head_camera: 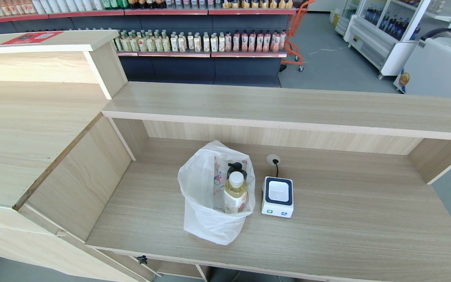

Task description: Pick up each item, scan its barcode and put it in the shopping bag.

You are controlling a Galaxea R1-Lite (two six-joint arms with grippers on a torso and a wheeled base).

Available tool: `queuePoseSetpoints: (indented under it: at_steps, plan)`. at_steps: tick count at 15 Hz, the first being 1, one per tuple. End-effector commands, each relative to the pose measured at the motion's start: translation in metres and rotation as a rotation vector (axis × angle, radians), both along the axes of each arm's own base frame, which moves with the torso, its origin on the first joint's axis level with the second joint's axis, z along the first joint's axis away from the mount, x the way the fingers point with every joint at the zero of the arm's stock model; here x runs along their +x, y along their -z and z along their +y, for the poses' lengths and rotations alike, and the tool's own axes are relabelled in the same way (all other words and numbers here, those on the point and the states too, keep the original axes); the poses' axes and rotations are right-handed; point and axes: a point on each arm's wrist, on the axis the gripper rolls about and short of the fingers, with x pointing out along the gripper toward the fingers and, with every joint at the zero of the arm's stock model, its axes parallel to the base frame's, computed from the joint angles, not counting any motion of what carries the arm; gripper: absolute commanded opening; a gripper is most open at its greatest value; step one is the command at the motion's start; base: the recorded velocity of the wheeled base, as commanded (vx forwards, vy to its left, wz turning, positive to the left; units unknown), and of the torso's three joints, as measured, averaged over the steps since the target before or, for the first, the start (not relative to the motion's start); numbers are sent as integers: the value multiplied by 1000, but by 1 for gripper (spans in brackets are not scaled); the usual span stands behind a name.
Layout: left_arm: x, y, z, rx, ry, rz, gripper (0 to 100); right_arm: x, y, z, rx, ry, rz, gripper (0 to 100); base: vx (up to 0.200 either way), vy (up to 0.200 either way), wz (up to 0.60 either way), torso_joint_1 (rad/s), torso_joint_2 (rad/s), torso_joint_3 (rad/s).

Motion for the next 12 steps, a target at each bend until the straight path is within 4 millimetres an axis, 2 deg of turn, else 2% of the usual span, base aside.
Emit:
queuePoseSetpoints:
  at_steps: [1, 5, 12]
  plan:
    - [0, 0, 0, 0, 0, -2, 100, 0, 0, 0, 0, 0, 4, 0, 0, 0, 0, 0, 0, 0]
    - [0, 0, 0, -2, 0, 0, 100, 0, 0, 0, 0, -1, 4, 0, 0, 0, 0, 0, 0, 0]
    - [0, 0, 0, 3, 0, 0, 100, 0, 0, 0, -3, -1, 4, 0, 0, -200, 0, 4, -1, 5]
